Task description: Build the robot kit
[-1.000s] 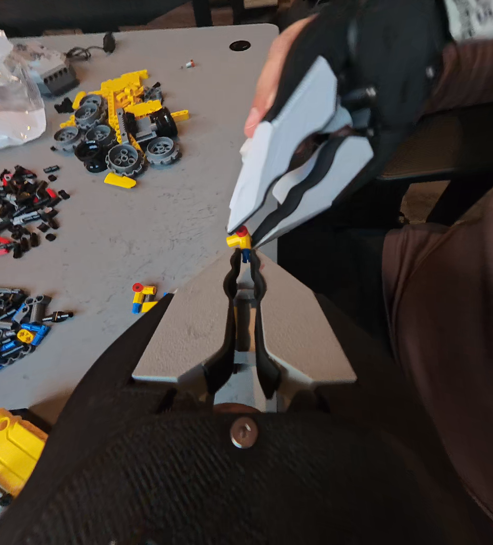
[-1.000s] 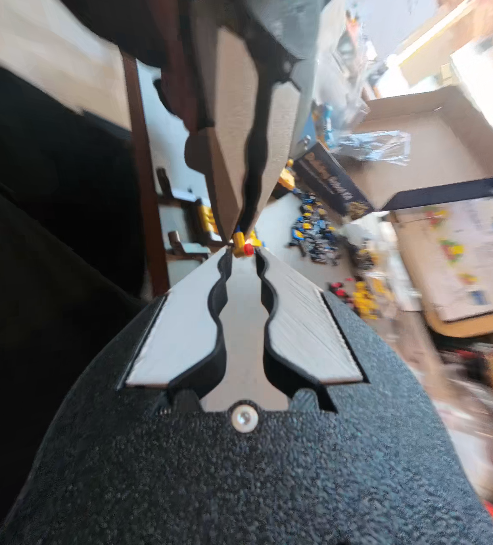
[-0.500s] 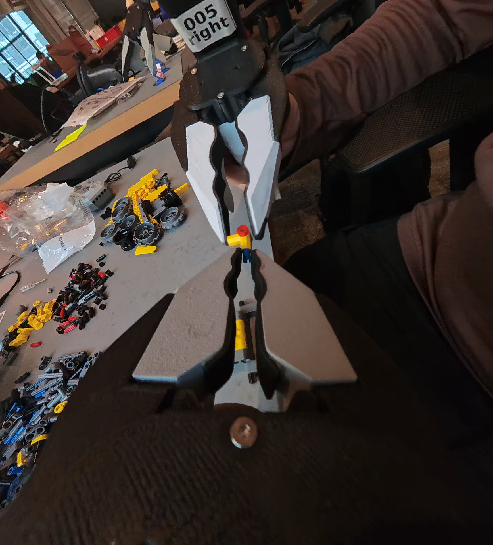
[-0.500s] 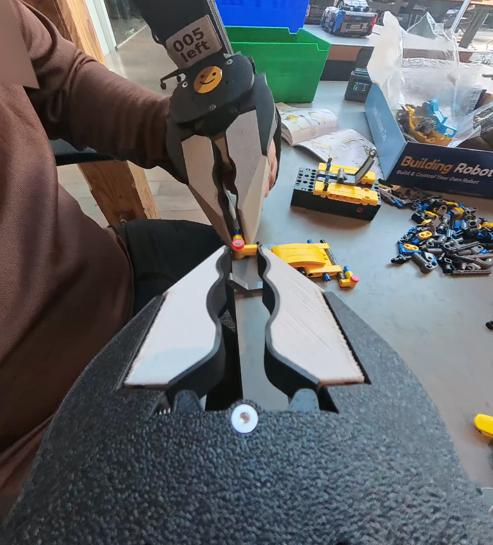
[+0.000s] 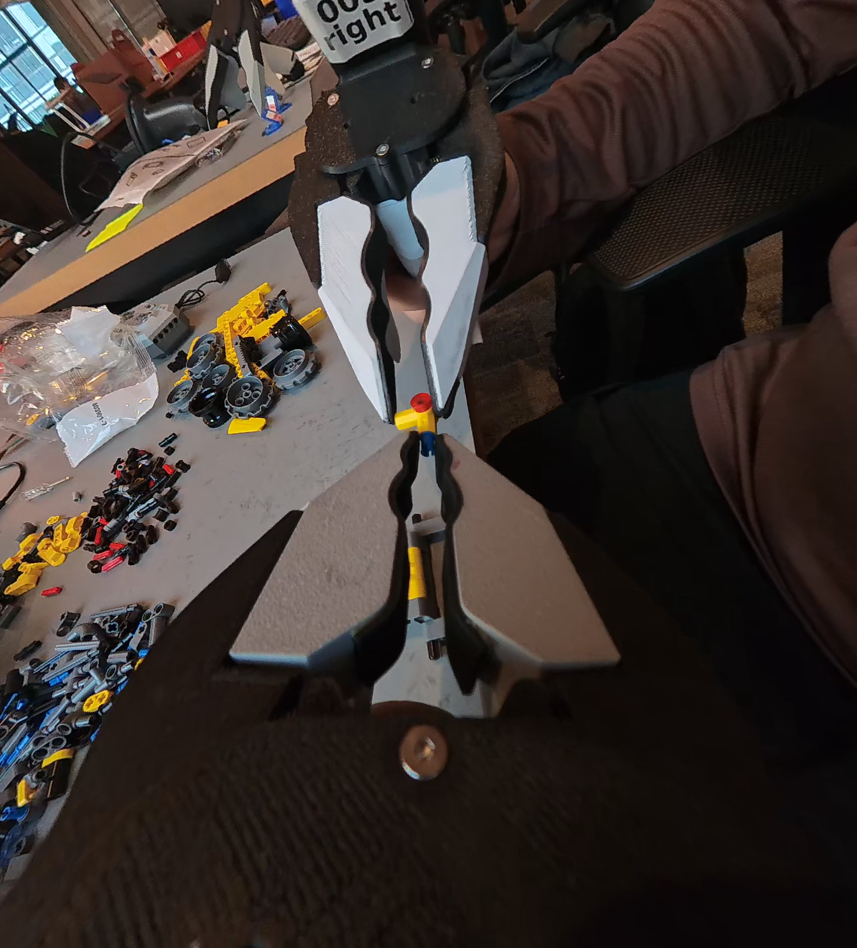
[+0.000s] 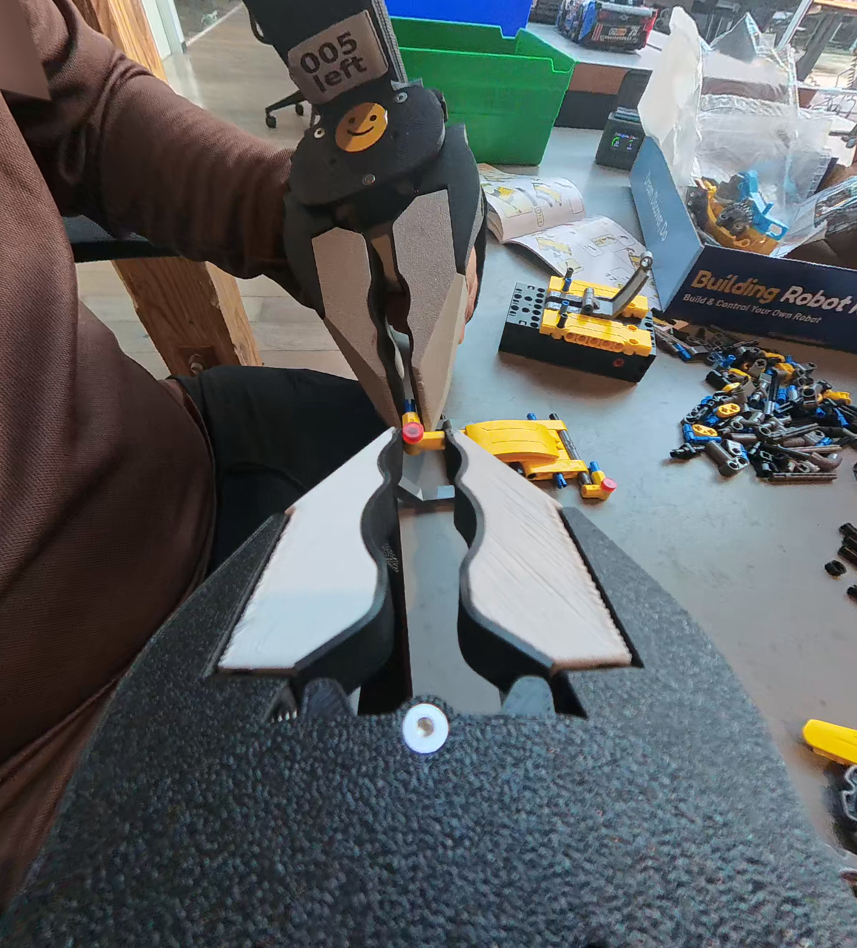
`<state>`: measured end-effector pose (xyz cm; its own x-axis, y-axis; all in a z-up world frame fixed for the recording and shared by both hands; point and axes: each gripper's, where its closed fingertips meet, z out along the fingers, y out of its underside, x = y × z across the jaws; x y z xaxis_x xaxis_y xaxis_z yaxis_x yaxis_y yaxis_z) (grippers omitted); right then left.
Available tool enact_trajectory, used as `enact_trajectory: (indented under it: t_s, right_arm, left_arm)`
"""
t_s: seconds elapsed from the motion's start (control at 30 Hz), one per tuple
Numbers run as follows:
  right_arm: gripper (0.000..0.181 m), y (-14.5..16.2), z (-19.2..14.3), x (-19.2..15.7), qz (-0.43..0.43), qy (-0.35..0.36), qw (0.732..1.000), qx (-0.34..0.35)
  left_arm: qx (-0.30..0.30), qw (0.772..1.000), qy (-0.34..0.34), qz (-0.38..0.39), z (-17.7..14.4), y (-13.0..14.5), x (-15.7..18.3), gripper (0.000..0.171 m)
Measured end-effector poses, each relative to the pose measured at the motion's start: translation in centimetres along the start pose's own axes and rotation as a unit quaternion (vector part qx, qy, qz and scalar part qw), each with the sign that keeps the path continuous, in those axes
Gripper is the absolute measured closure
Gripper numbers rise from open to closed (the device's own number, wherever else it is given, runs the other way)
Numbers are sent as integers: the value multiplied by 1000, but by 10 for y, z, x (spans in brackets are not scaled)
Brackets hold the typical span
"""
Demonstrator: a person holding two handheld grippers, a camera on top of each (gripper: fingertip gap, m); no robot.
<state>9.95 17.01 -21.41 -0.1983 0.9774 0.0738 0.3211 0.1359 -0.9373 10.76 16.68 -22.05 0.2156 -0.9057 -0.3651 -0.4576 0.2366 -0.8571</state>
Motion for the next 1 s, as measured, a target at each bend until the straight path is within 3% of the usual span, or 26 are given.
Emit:
enact_trajectory:
  t_s: [0.8, 0.9, 1.0]
  right_arm:
    - [167, -3, -1, -2, -16, 7, 1000, 12]
    - [167, 1, 2, 6, 2, 21, 1000, 0]
    - [167, 11, 2, 18, 40, 31, 998, -28]
  left_arm:
    - [16, 1000, -3, -10, -1, -3, 0, 169]
    - [-7, 999, -11, -42, -2, 4, -4, 167]
    - [-64, 996, -38, -57, -8, 18, -12, 152]
